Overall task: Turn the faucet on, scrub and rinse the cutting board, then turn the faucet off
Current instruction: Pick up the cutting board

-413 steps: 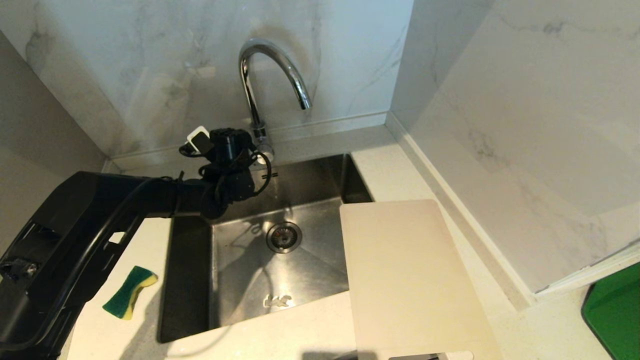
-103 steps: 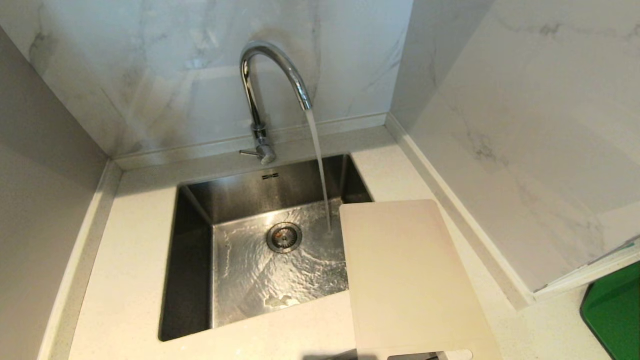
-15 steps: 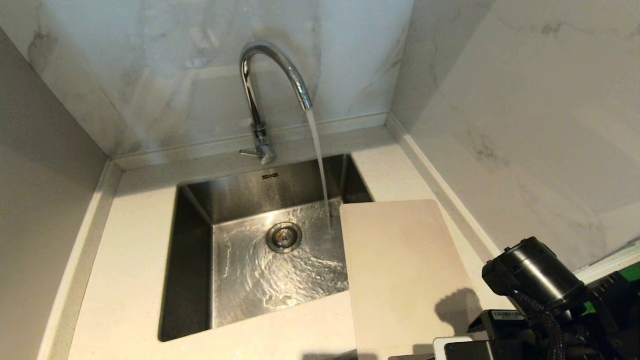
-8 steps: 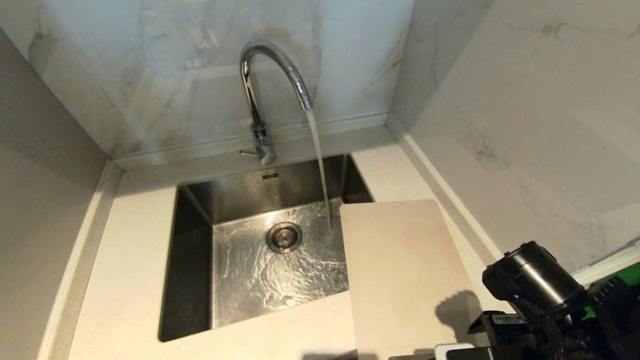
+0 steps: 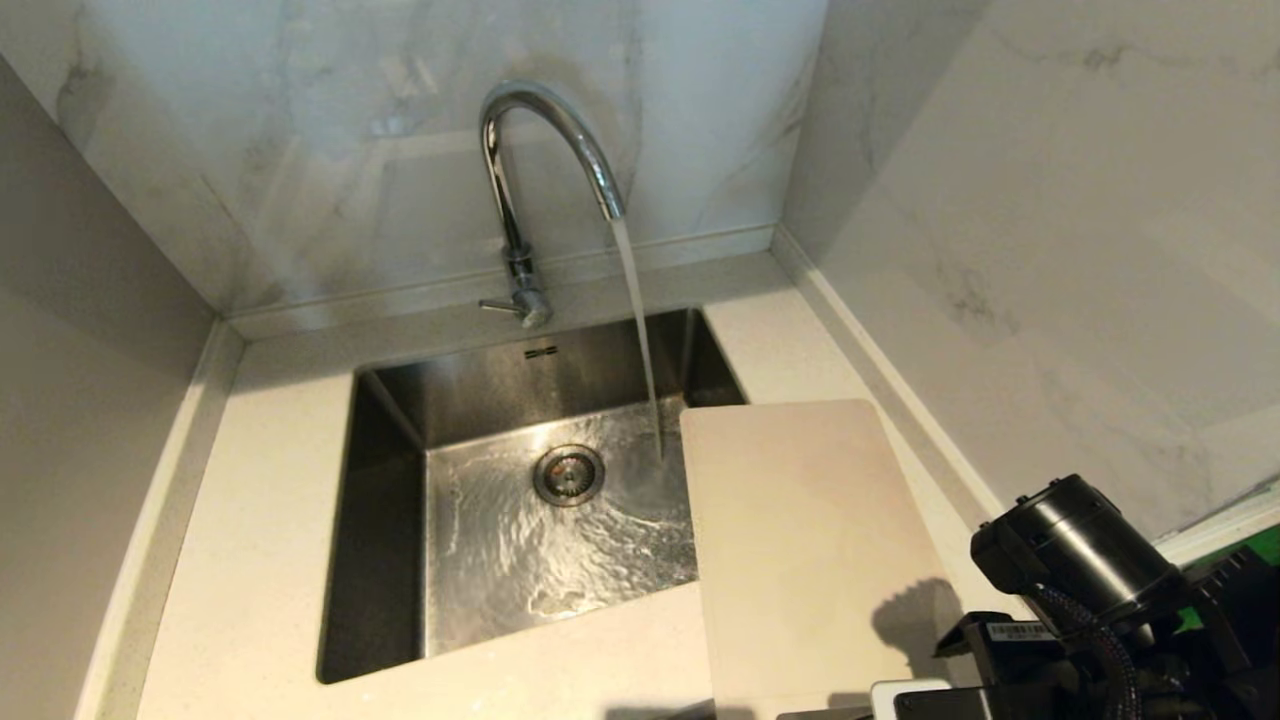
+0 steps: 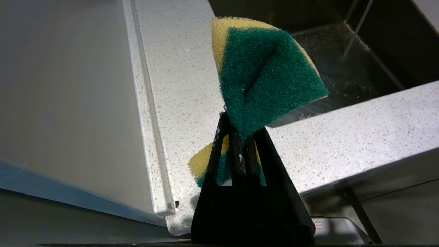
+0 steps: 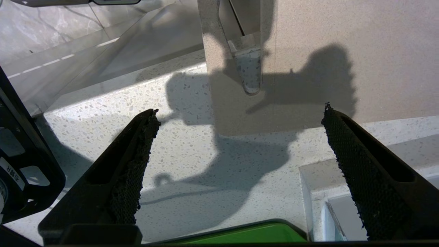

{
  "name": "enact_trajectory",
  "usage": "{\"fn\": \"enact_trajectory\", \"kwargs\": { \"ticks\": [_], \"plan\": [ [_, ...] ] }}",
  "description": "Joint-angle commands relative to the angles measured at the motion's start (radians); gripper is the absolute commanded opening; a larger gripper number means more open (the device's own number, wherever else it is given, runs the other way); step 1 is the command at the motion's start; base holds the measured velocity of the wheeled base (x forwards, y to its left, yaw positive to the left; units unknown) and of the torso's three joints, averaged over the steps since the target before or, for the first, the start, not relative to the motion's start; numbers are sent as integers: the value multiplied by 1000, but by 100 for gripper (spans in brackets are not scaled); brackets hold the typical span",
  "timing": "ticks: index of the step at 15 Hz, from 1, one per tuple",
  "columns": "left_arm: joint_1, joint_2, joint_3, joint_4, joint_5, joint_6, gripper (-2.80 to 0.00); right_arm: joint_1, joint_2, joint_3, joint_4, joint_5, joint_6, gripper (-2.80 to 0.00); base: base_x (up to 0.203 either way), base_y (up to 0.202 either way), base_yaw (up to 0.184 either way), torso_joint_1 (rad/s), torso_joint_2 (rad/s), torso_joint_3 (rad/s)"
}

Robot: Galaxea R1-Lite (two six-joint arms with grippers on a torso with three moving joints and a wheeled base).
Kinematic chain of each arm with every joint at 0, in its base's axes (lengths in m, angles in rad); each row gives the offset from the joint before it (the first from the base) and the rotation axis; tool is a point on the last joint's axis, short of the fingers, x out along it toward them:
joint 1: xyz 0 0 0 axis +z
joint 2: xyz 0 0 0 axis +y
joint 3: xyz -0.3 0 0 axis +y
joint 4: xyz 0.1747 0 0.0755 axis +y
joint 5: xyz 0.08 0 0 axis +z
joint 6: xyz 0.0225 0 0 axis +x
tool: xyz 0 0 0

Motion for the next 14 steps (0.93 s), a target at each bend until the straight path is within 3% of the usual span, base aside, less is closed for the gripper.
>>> {"fn": "enact_trajectory", "kwargs": {
  "ticks": [1, 14],
  "plan": [
    [0, 0, 2, 0, 1, -1, -280, 1, -15, -1, 5, -1, -7, 0, 0, 0, 0, 0, 0, 0],
    [0, 0, 2, 0, 1, -1, -280, 1, -33, 5, 32, -2, -13, 0, 0, 0, 0, 0, 0, 0]
  ]
}}
